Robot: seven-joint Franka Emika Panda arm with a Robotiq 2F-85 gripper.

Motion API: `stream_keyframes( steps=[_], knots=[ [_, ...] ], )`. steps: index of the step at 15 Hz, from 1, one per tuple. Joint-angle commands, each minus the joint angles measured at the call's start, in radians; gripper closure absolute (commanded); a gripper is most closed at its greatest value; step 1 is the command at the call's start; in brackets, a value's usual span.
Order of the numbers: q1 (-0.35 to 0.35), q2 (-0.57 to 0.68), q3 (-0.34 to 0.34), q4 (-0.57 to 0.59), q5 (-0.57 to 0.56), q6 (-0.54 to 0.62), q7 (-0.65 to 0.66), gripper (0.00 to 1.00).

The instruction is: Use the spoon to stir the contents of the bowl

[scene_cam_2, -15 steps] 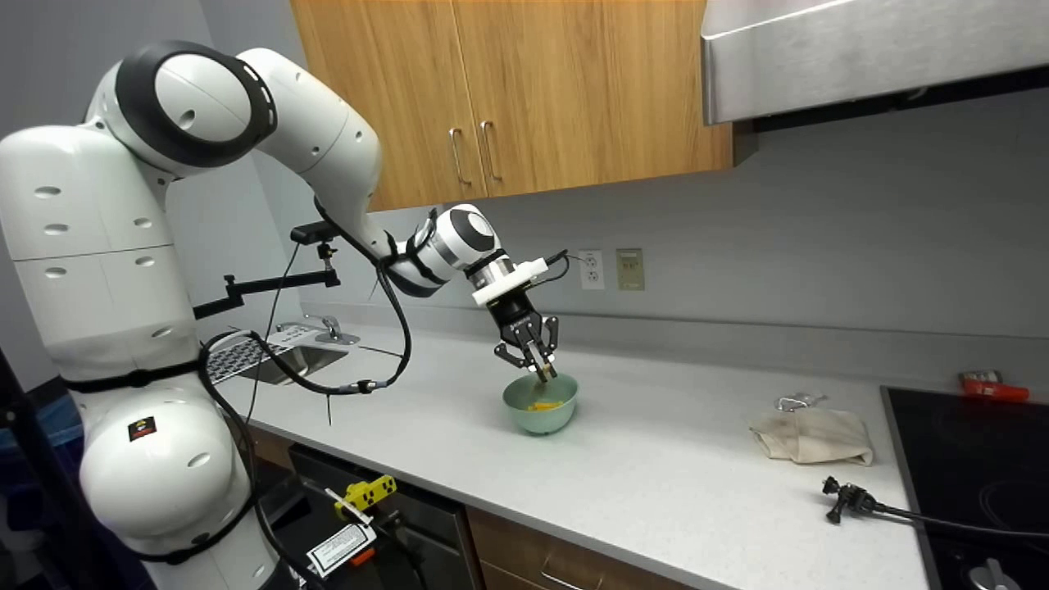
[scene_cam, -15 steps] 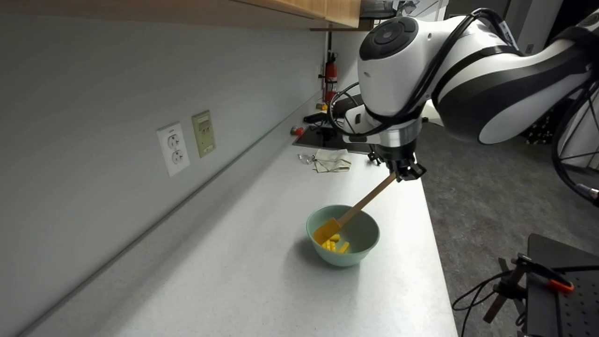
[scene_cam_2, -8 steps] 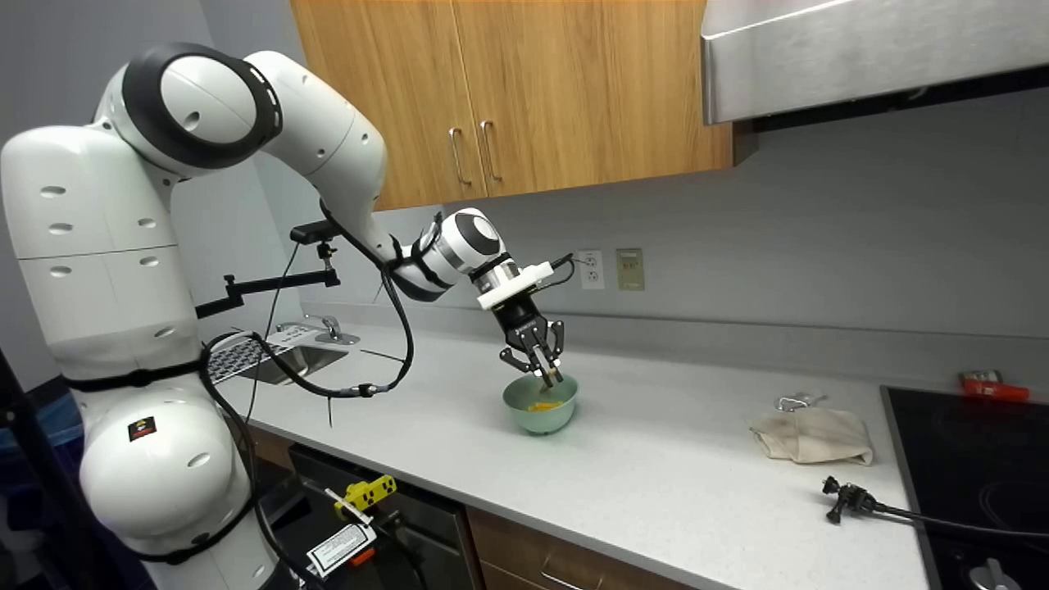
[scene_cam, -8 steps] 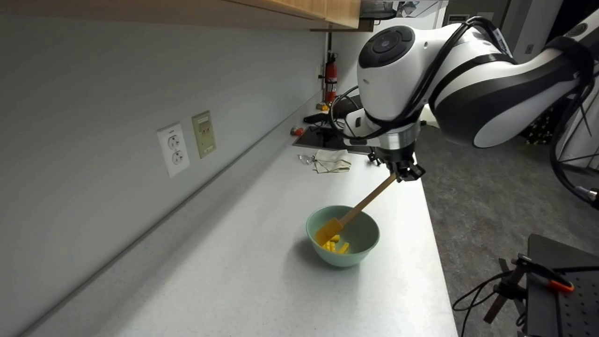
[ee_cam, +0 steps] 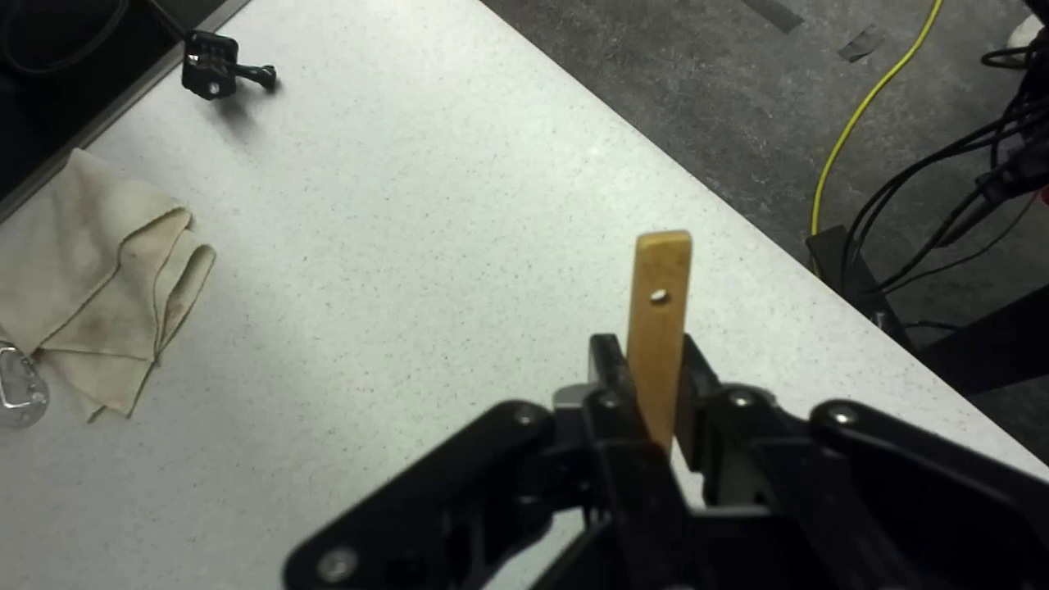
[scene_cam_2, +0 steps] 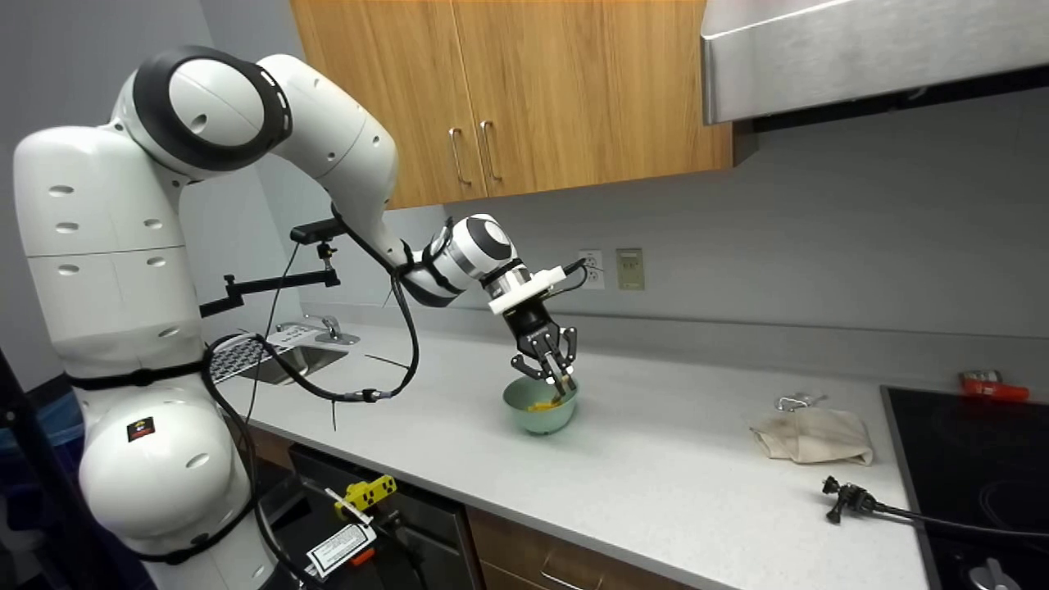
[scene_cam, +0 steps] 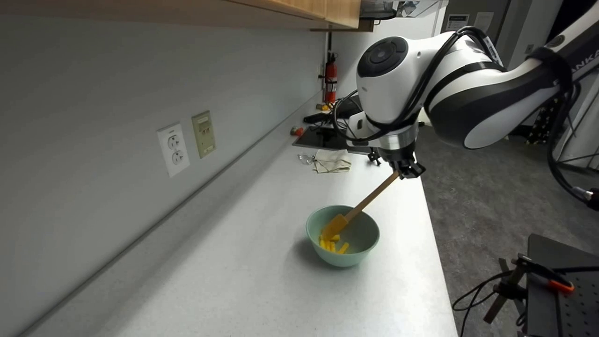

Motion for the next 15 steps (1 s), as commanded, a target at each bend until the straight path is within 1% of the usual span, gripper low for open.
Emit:
stream_keyframes(
  steps=[1, 8, 15],
  knots=[
    [0.002, 0.006, 0.002, 0.029, -0.051, -0.049, 0.004, 0.96],
    [0.026, 0.02, 0.029, 0.052, -0.168, -0.149, 0.005, 0.96],
    [0.04, 0.054, 0.063, 0.048, -0.156, -0.125, -0.006, 0.96]
  ],
)
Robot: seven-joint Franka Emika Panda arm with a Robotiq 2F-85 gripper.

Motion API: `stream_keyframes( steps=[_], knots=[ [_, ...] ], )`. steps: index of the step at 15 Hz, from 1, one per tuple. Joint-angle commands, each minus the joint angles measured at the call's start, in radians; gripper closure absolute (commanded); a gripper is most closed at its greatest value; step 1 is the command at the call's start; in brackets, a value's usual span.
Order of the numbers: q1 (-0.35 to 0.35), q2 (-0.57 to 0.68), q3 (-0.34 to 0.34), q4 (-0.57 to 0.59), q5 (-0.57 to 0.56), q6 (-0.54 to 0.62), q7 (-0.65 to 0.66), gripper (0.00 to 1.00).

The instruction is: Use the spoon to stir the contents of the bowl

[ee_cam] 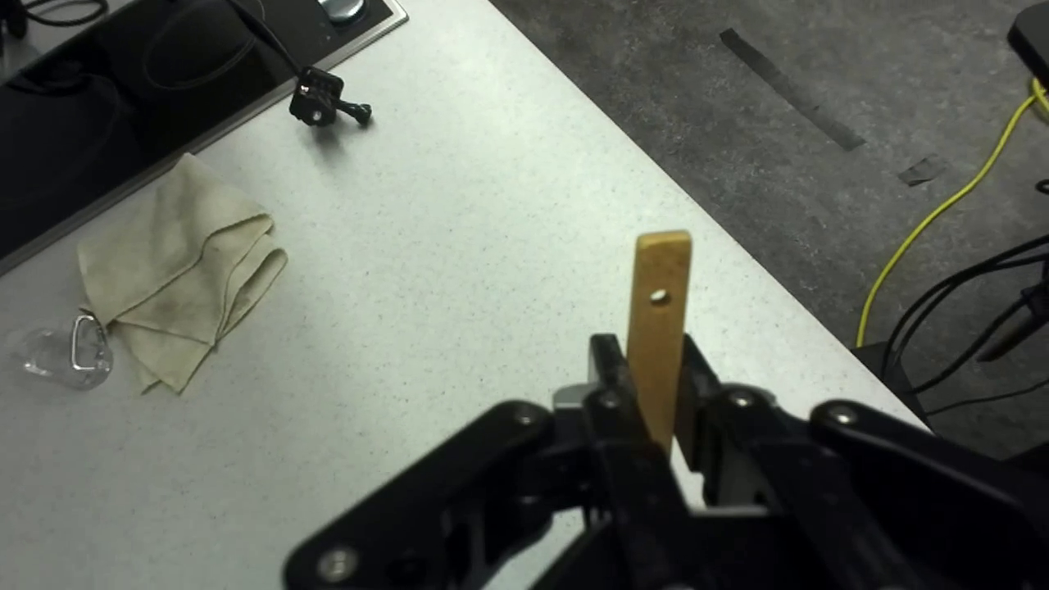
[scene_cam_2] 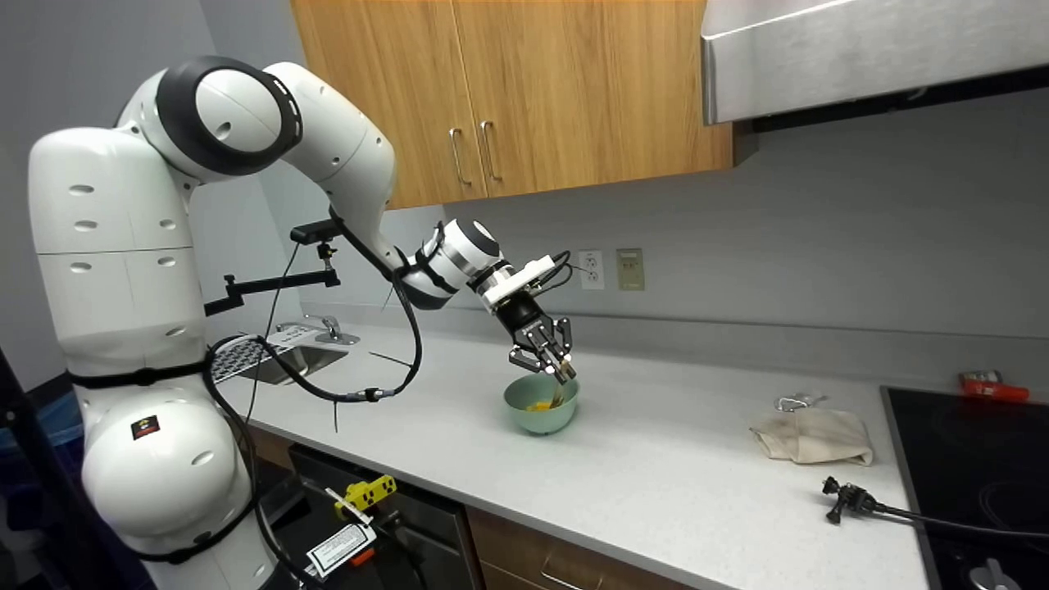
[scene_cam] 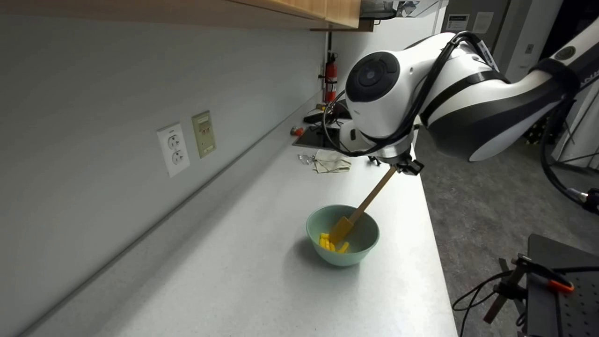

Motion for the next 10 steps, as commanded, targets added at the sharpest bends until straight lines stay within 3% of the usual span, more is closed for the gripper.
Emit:
stream_keyframes(
  steps=[1, 10],
  knots=[
    [0.008, 0.024, 0.015, 0.014, -0.007, 0.002, -0.004, 0.96],
    [-0.009, -0.057, 0.024, -0.028, 0.086, 0.12, -0.024, 0.96]
  ],
)
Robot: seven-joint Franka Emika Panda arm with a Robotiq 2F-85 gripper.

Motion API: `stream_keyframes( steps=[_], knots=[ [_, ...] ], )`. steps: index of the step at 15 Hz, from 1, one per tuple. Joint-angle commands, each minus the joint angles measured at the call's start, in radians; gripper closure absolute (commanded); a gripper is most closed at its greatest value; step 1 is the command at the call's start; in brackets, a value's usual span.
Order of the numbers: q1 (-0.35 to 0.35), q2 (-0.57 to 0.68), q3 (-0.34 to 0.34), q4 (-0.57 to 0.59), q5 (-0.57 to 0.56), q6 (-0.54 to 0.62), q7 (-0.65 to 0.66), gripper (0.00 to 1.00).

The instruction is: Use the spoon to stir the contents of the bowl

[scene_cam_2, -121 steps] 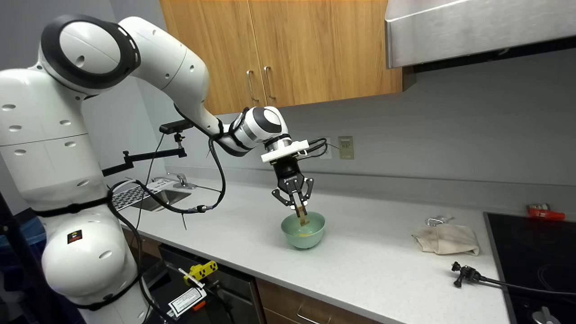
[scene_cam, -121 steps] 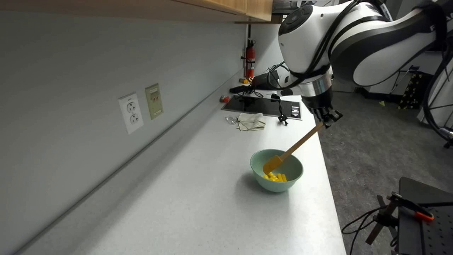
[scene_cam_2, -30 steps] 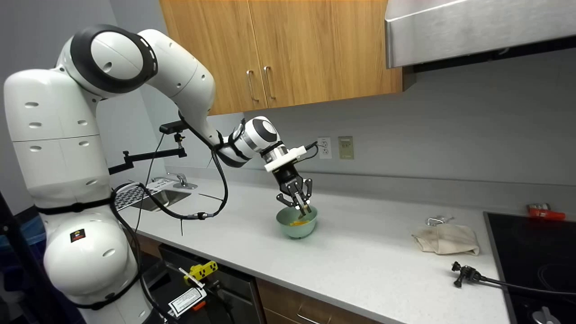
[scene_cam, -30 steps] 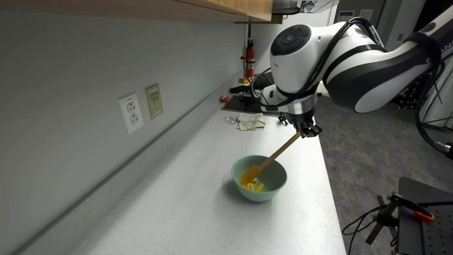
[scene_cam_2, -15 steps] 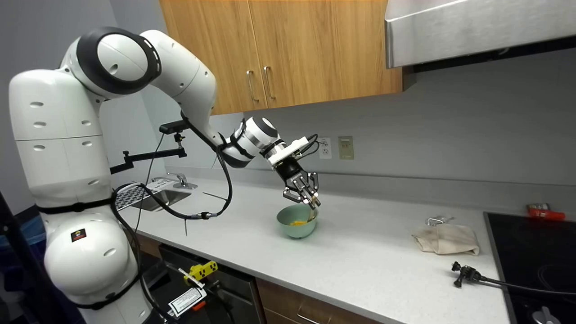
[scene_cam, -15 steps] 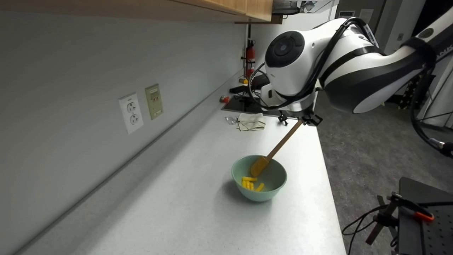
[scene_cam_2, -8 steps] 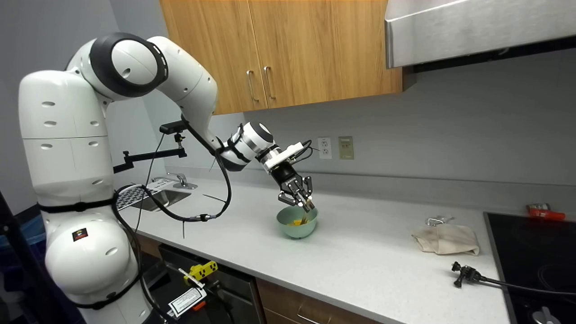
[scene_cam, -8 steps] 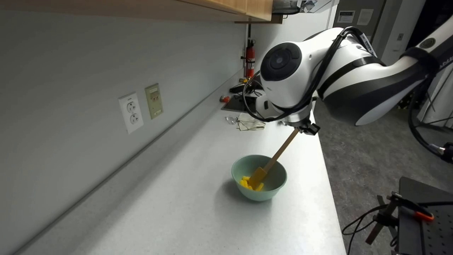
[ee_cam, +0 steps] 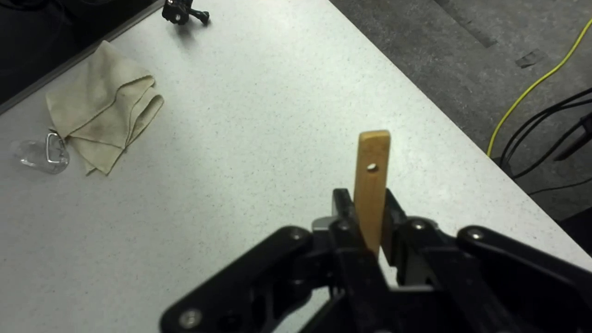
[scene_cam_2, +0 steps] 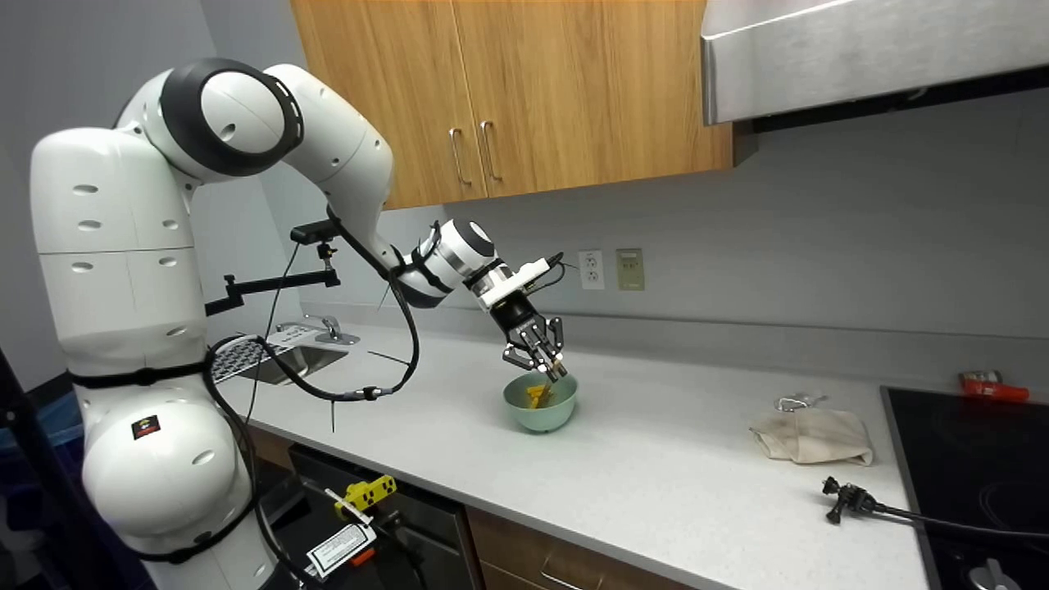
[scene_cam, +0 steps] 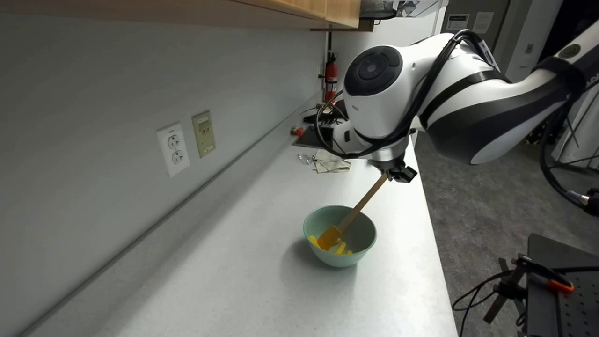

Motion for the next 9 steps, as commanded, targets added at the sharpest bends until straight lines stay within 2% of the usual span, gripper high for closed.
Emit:
stream_keyframes(
  steps=[1, 9],
  knots=[
    [-0.012, -0.069, 0.003, -0.036, 0.048, 0.059, -0.026, 0.96],
    [-0.011, -0.137, -0.014, -0.073, 0.049, 0.069, -0.029, 0.96]
  ],
)
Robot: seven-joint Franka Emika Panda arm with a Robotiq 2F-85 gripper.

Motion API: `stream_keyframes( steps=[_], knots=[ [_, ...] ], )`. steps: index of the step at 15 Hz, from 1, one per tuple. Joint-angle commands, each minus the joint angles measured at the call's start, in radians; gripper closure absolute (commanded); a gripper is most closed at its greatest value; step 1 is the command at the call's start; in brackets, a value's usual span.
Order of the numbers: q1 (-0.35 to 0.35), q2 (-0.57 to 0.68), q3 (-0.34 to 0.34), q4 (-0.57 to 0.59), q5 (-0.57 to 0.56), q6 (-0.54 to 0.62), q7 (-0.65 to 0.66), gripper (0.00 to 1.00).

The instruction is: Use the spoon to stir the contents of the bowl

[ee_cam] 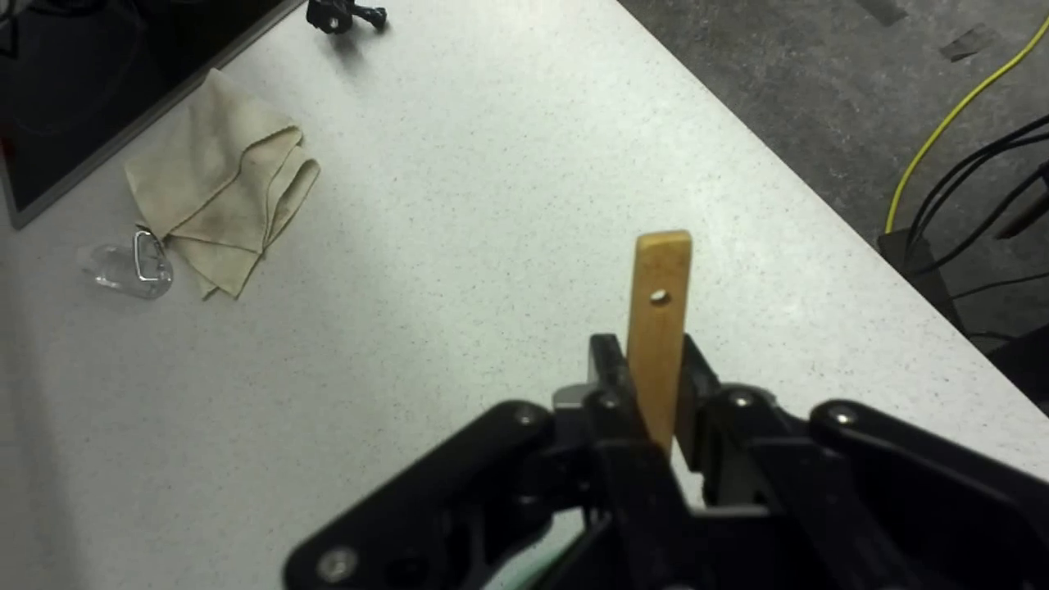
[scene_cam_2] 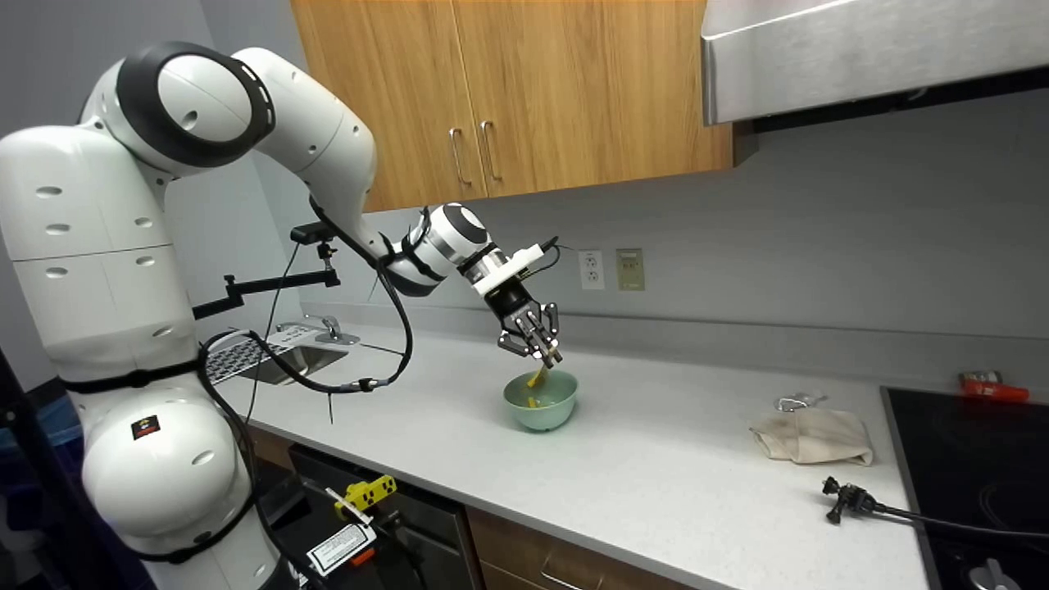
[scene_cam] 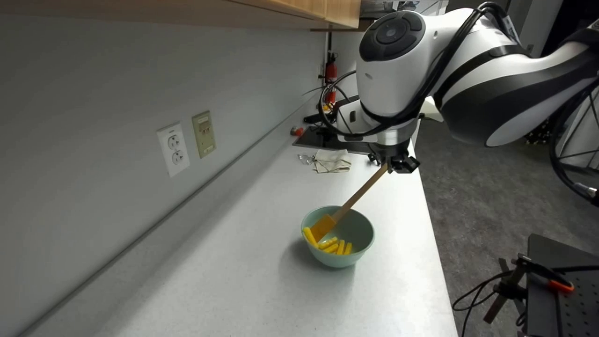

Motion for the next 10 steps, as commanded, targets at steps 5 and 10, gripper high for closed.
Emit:
stream_keyframes(
  steps=[5, 10],
  knots=[
    [-0.011, -0.077, -0.018, -0.057, -0.003, 0.017, -0.026, 0.96],
    [-0.012, -0.056, -0.026, -0.049, -0.048, -0.011, -0.017, 0.96]
  ],
)
